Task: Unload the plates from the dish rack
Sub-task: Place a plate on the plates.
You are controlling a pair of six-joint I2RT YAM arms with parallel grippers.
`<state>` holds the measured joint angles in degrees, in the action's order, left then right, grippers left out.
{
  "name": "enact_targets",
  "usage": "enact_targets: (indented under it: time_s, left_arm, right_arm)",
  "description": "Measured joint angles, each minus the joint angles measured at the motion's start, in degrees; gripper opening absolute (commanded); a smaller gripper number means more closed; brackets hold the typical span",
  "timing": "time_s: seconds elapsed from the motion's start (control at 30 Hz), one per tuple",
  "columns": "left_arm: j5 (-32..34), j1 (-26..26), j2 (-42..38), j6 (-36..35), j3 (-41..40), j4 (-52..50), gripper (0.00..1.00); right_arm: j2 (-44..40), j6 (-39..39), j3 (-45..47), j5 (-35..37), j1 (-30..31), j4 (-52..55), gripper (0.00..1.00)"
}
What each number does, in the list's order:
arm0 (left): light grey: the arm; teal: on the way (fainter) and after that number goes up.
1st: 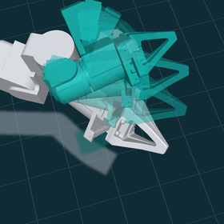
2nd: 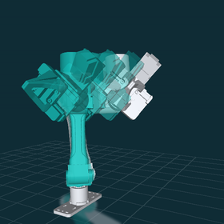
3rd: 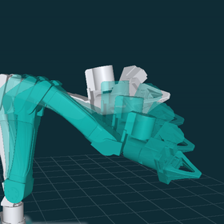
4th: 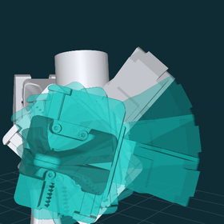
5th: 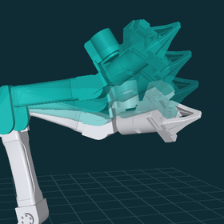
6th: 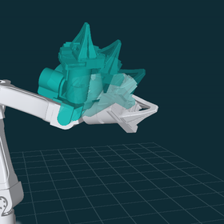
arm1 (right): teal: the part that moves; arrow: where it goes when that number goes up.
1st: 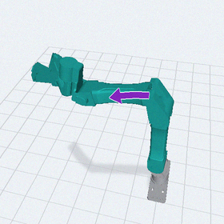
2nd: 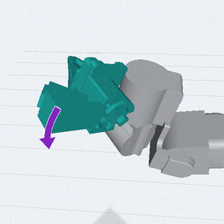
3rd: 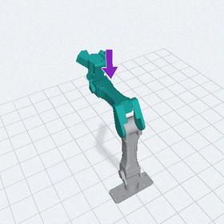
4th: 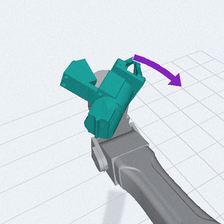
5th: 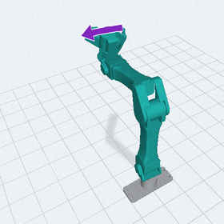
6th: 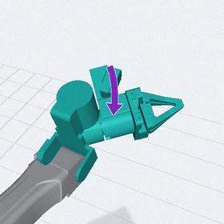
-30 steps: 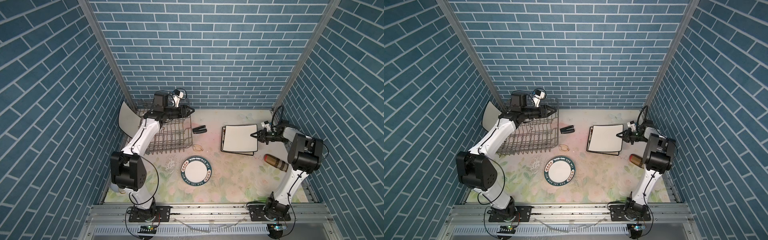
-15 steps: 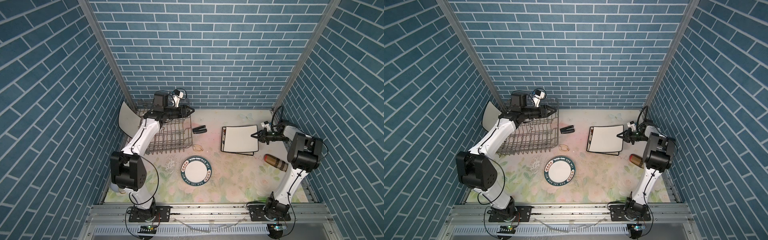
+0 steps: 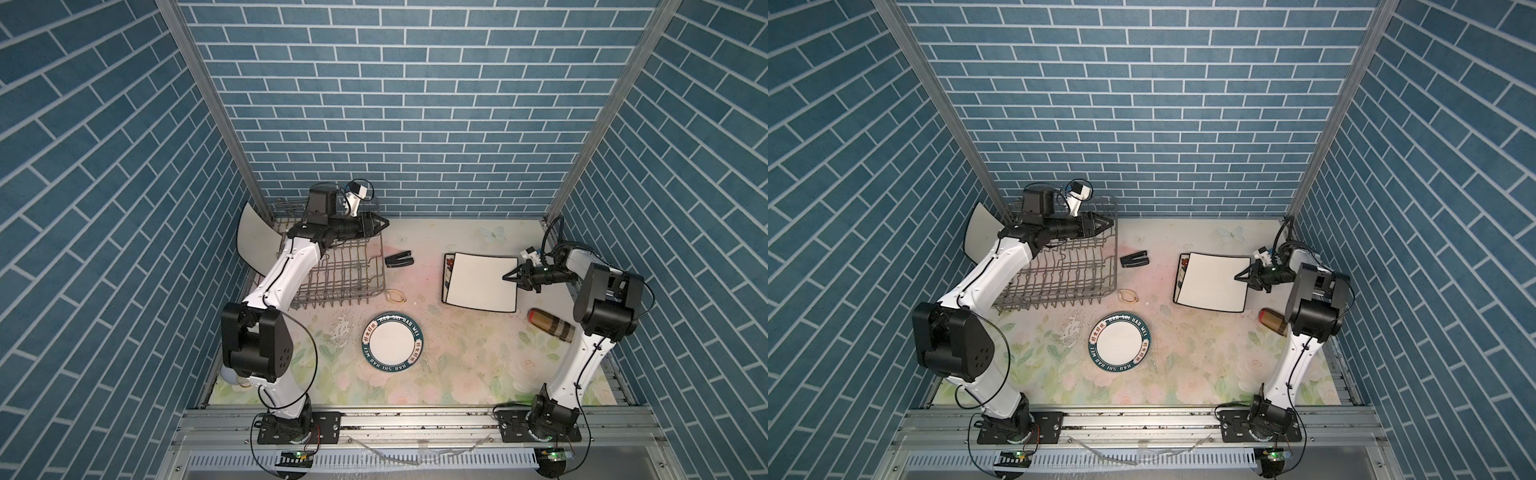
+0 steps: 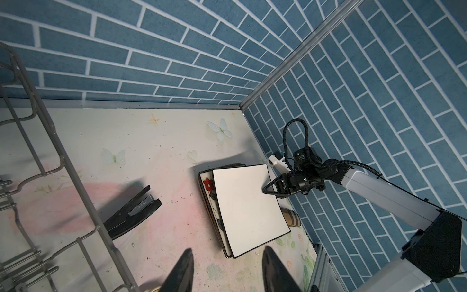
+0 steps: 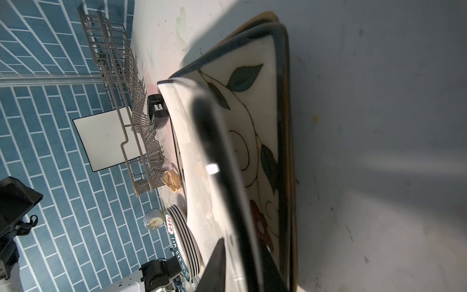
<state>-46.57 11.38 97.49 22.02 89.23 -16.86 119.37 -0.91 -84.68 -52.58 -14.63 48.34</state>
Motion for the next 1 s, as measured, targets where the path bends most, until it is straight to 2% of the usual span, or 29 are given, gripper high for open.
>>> enact_targets:
  time_s: [0.6, 0.83, 1.0]
  left_arm:
    - [-0.2, 0.0, 0.0, 0.0, -1.0, 0.0, 0.46]
    - [-0.5, 0.0, -0.1, 0.0, -1.7, 0.0, 0.46]
    - [-0.7, 0.0, -0.2, 0.0, -2.2, 0.0, 0.46]
  right_arm:
    - [1.4, 1.0, -3.8, 8.5, 0.0, 3.9, 0.27]
    - [1.6, 1.0, -4.0, 9.6, 0.0, 4.7, 0.24]
    - [1.6, 1.2, -4.6, 10.5, 0.0, 5.2, 0.17]
